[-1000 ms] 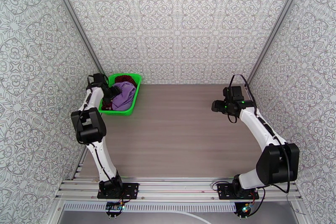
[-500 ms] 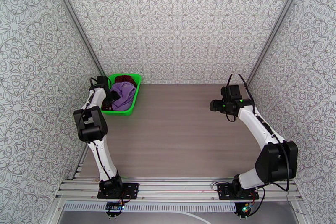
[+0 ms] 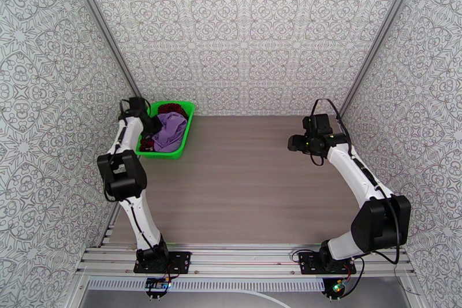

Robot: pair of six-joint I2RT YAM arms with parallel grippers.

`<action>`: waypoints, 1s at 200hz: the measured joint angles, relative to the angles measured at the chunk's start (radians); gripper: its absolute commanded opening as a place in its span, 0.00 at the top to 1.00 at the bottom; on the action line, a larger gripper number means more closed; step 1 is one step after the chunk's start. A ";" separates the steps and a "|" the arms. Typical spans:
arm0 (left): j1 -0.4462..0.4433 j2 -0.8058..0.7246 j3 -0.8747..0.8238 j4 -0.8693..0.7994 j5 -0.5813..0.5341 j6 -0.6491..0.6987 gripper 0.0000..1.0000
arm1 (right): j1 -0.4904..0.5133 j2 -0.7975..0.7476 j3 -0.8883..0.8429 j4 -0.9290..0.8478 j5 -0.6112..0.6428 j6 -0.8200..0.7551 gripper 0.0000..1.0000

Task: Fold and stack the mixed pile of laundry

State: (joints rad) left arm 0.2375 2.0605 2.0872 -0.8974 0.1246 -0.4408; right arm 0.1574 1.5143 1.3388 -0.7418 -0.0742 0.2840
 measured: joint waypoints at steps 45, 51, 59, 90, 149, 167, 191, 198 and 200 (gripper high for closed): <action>-0.111 -0.127 0.430 -0.154 0.051 0.035 1.00 | 0.158 -0.075 0.000 0.070 -0.073 -0.077 0.17; -0.128 -0.142 0.465 -0.170 0.060 0.039 1.00 | 0.187 -0.089 0.000 0.092 -0.087 -0.090 0.17; -0.150 -0.159 0.504 -0.187 0.068 0.042 1.00 | 0.234 -0.106 0.000 0.123 -0.102 -0.103 0.17; -0.182 -0.212 0.555 -0.219 0.114 0.037 1.00 | 0.352 -0.130 0.000 0.253 -0.160 -0.125 0.17; -0.266 -0.283 0.555 -0.179 0.208 -0.031 1.00 | 0.439 -0.131 0.000 0.395 -0.204 -0.113 0.17; -0.317 -0.326 0.555 -0.140 0.223 -0.042 1.00 | 0.473 -0.132 0.000 0.437 -0.227 -0.103 0.18; -0.372 -0.378 0.554 -0.099 0.232 -0.053 1.00 | 0.545 -0.090 0.071 0.461 -0.250 -0.096 0.21; -0.382 -0.388 0.554 -0.091 0.232 -0.053 1.00 | 0.565 -0.059 0.112 0.474 -0.253 -0.095 0.22; -0.385 -0.391 0.554 -0.089 0.232 -0.054 1.00 | 0.574 -0.044 0.130 0.480 -0.254 -0.095 0.22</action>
State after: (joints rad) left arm -0.1471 1.6695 2.6408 -0.9863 0.3565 -0.4946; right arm 0.7315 1.4700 1.4689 -0.2623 -0.3286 0.1894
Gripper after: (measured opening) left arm 0.035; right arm 0.792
